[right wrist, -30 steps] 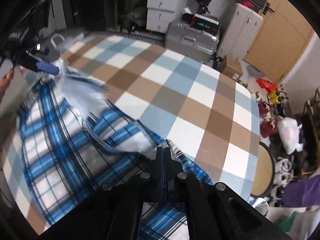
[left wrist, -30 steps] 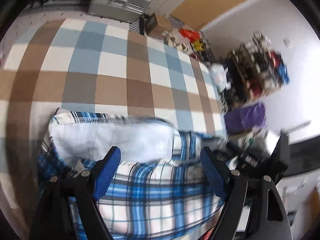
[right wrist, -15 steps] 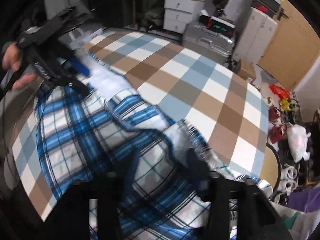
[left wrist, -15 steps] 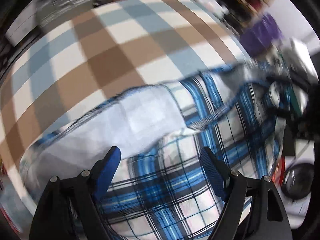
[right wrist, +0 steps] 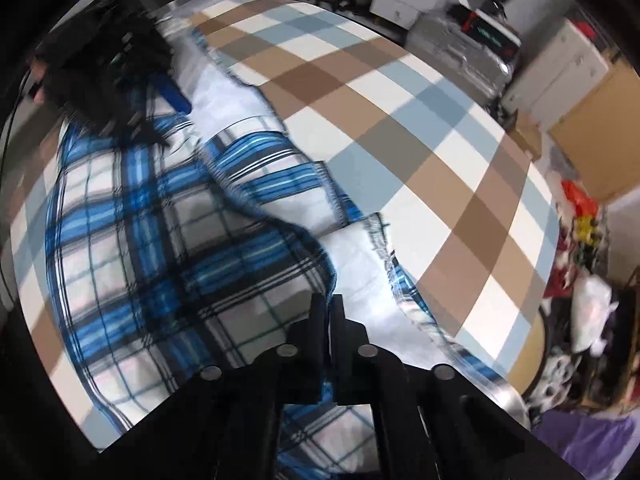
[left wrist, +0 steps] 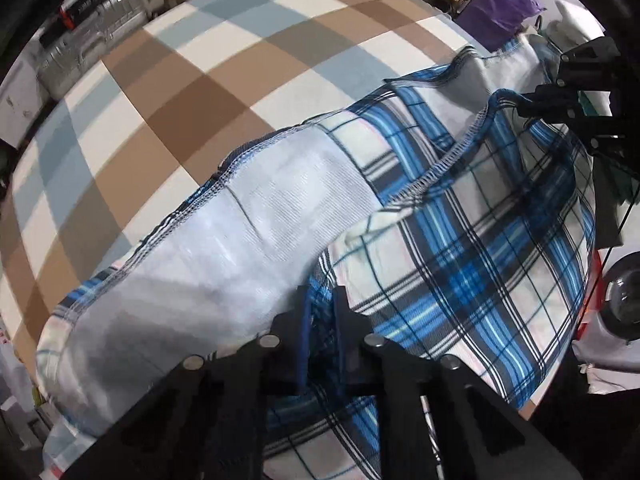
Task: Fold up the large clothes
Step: 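Grasp the folded shirt with both grippers and roll it over toward the collar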
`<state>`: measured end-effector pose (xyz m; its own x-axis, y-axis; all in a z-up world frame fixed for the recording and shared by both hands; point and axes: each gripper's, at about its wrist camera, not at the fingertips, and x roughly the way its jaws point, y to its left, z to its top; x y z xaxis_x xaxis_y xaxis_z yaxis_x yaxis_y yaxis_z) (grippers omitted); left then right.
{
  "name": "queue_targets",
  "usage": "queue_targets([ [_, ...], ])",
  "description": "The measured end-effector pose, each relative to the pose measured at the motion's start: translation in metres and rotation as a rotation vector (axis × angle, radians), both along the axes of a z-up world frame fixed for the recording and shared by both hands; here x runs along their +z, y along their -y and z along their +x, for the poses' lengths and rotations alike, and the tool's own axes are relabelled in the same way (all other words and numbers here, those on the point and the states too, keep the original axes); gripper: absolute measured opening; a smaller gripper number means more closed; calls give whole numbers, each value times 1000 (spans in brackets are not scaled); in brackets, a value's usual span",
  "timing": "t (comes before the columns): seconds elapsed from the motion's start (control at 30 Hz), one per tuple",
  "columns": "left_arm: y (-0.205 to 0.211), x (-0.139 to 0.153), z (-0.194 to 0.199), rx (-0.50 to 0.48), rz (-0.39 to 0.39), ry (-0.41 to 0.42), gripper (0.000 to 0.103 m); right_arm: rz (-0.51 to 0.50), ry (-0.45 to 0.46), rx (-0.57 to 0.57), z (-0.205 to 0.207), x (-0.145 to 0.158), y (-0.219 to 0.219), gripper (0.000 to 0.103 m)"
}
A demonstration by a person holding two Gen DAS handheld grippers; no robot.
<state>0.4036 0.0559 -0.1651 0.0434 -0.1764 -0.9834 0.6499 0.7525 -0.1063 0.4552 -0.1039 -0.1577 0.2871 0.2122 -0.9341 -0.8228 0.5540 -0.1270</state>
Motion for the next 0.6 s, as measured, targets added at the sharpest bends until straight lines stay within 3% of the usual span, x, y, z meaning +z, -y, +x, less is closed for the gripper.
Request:
queue_targets([
  [0.1, 11, 5, -26, -82, 34, 38, 3, 27, 24, 12, -20, 7, 2, 1],
  [0.23, 14, 23, -38, -79, 23, 89, 2, 101, 41, -8, -35, 20, 6, 1],
  [0.3, 11, 38, -38, -55, -22, 106, 2, 138, 56, -36, -38, 28, 10, 1],
  [0.43, -2, 65, -39, 4, -61, 170, 2, 201, 99, -105, -38, 45, 20, 1],
  [0.53, -3, 63, -33, 150, 52, 245, 2, 237, 139, -186, -32, 54, 28, 1],
  [0.6, 0, 63, -28, 234, 70, 303, 0, 260, 162, -242, -25, 60, 33, 1],
])
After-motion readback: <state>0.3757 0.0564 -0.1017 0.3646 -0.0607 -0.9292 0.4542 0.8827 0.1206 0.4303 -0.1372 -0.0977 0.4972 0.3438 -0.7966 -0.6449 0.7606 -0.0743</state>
